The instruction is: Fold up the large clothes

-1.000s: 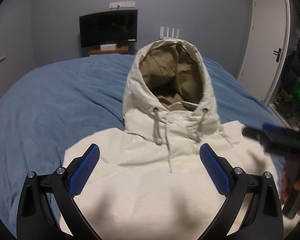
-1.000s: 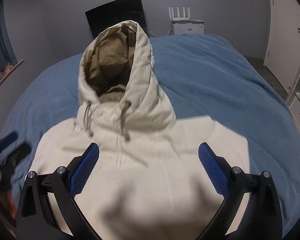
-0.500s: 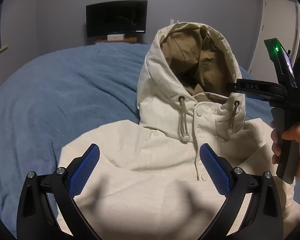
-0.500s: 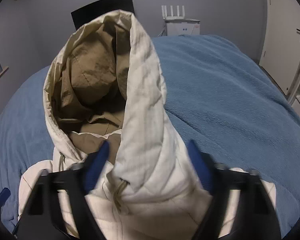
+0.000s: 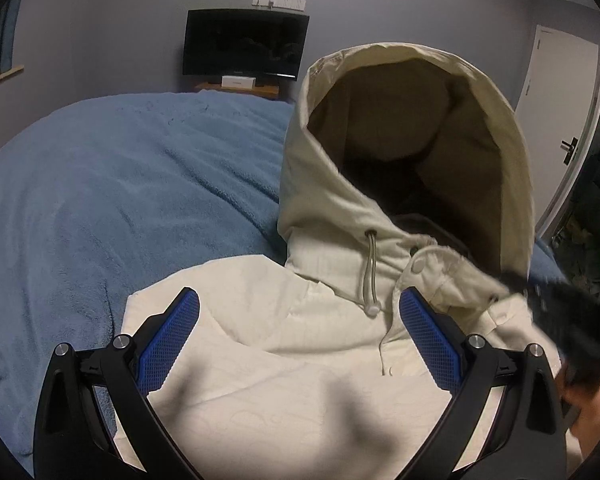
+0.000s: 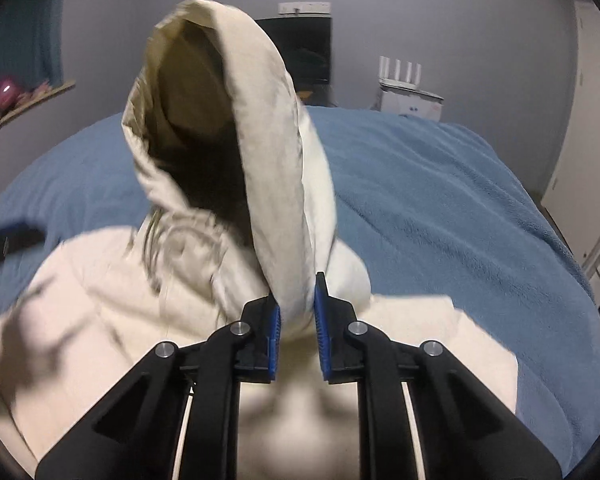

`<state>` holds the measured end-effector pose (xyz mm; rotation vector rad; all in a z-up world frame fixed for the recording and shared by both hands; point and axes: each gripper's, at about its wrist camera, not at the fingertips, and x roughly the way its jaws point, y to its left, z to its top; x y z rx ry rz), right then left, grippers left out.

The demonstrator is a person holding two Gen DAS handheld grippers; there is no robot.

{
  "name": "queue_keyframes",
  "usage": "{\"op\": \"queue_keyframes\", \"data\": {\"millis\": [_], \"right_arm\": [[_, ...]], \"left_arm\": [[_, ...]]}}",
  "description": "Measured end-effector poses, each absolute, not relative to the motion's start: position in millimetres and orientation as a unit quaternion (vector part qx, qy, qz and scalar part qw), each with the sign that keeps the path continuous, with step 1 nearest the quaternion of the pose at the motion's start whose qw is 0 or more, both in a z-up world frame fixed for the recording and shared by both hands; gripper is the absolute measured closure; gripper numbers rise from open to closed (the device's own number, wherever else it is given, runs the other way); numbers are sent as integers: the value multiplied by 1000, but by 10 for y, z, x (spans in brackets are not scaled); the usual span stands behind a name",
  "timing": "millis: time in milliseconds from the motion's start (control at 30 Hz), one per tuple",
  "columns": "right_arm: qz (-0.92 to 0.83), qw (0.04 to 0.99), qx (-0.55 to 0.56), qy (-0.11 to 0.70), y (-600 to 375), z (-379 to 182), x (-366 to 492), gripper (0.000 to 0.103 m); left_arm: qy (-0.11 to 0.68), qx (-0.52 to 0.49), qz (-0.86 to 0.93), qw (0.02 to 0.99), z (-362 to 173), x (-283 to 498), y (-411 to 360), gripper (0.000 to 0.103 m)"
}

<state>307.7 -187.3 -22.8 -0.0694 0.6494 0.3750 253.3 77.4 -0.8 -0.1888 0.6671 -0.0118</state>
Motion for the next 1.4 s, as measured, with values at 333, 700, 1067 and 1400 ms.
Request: {"op": "queue_keyframes", "data": {"millis": [333,700,1067,1400], "right_arm": [[192,917,-57,344,-1905,-494,2927,101],[171,934,-40,310,-1648,68,3420,37],[174,935,-66,303,-1437,198,3730,97],[227,928,-88,281,-1717,-99,2735,99]], "left_arm": [[317,-60,-8,947,37,2474,630,7],[335,-56,-22,940,-67,2500,537,7],[341,-86,-16,936,-112,2560,679,7],[311,-36,4,950,-41,2525,549,7]]}}
